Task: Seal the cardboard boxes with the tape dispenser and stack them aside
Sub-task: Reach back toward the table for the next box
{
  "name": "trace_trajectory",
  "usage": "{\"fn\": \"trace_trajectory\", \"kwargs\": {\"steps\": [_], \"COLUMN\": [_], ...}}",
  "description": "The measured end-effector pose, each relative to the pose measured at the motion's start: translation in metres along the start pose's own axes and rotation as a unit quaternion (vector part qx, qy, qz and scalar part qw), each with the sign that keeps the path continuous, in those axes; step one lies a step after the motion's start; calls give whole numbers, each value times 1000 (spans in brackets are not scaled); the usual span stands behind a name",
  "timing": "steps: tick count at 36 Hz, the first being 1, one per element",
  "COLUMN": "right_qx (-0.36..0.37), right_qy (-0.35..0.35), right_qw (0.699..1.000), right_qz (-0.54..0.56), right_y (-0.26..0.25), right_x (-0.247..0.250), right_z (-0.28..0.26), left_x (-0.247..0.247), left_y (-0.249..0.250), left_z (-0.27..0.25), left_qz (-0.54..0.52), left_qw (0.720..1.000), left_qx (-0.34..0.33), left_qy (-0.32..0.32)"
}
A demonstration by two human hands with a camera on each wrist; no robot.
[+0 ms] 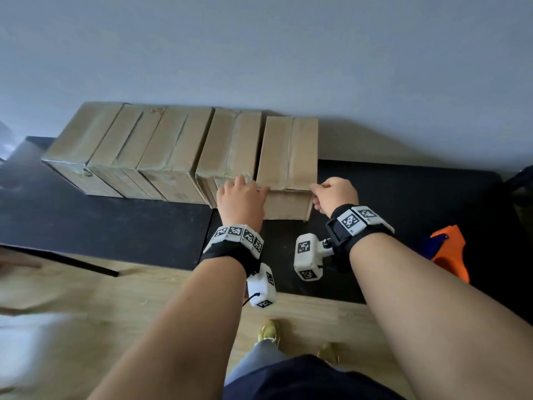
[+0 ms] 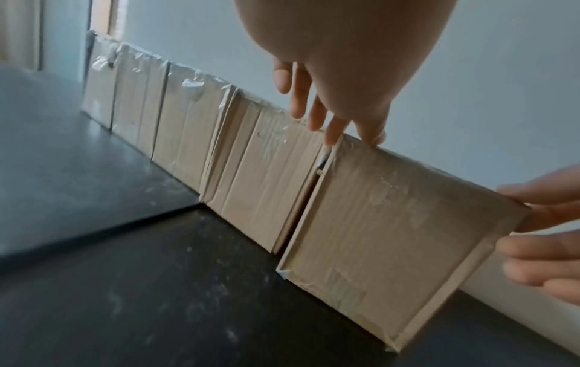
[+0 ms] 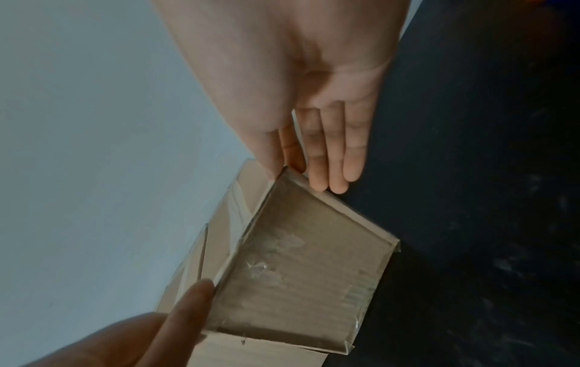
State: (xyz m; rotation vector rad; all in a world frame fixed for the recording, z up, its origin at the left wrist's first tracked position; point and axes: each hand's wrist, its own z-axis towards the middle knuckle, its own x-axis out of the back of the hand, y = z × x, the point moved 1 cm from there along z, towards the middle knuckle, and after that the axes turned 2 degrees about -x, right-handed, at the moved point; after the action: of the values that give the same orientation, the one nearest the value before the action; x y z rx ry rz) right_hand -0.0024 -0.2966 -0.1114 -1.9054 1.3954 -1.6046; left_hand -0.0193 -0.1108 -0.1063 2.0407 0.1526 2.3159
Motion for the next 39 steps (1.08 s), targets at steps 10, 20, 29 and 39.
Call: {"fn": "trace_trajectory", "kwargs": {"steps": [10, 20, 29, 39], "right_qx": [-17, -68, -95, -155], "right_qy": [44, 58, 106, 158], "right_qw": [999, 994, 988, 964], "right_qz": [24, 55, -55, -149], "right_y": [-18, -3, 64, 157], "right_x": [-18, -10, 52, 120], "right_z": [11, 6, -5, -32], "left_x": [-2, -13, -20, -55], "left_y": [-15, 0, 78, 173], "left_z": [32, 28, 0, -51], "left_qz": [-28, -69, -117, -84], "left_qw": [993, 985, 972, 959], "left_qx": [-97, -130, -203, -254], "left_qy": [66, 90, 23, -93]}}
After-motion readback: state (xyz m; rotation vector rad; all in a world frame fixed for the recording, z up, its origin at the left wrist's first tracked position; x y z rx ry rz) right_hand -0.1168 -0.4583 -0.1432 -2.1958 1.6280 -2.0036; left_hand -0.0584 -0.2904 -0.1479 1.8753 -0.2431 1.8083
